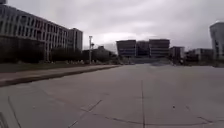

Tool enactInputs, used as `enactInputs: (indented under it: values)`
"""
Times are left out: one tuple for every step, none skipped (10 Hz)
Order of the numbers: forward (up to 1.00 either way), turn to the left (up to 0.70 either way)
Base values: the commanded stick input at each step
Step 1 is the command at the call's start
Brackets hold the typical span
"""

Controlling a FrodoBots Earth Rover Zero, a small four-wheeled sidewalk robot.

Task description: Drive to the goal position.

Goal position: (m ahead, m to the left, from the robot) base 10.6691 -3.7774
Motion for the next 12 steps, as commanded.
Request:
enactInputs:
  values:
    - [0.7,-0.14]
    - [0.7,-0.1]
    - [0.7,0.0]
    - [0.7,0.0]
    - [0.7,0.0]
    - [0.7,0.0]
    - [0.7,0.0]
    - [0.7,0.0]
    - [0.7,0.0]
    - [0.7,0.0]
    - [0.7,0.0]
    - [0.7,0.0]
